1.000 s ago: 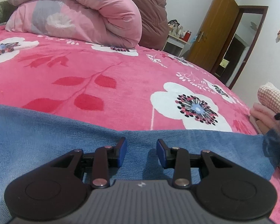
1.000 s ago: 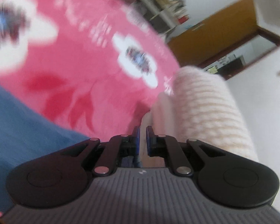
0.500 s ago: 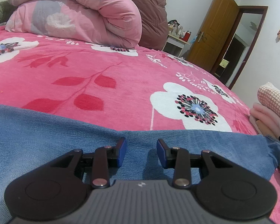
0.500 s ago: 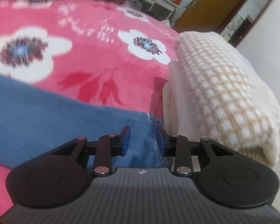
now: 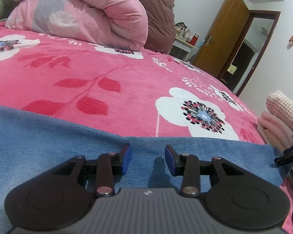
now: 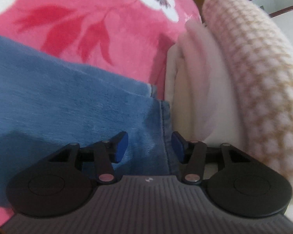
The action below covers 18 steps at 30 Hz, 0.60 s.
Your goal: Fold clothes
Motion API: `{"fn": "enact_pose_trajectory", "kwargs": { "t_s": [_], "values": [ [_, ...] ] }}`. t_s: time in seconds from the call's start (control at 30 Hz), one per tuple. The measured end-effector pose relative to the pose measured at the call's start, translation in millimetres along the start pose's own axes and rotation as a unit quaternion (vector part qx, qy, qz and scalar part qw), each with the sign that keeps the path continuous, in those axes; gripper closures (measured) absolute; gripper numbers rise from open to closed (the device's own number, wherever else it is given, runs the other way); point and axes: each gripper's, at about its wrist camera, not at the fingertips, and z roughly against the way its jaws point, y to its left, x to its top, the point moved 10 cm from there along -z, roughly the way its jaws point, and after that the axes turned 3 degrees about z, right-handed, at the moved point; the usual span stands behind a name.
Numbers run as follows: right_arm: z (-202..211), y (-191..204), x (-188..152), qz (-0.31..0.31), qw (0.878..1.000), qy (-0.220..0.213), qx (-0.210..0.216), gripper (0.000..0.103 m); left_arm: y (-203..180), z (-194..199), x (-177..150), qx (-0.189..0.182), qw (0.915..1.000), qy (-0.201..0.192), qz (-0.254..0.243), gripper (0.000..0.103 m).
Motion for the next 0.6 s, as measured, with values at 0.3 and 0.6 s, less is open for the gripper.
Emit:
{"fn": "enact_pose_trajectory", "kwargs": {
  "t_s": [0.3,0.6],
  "values": [
    [34,-3,6,0.028,0.997,-0.062,-0.038,0.102,1,-1,1,-0.002,1.0,0.0,0.003,0.064],
    [70,11,25,0.149,0.978,-0.142,-0.032,0.052,1,0,1,-0.002,1.0,-0.001,0.003,0.064]
  ]
}}
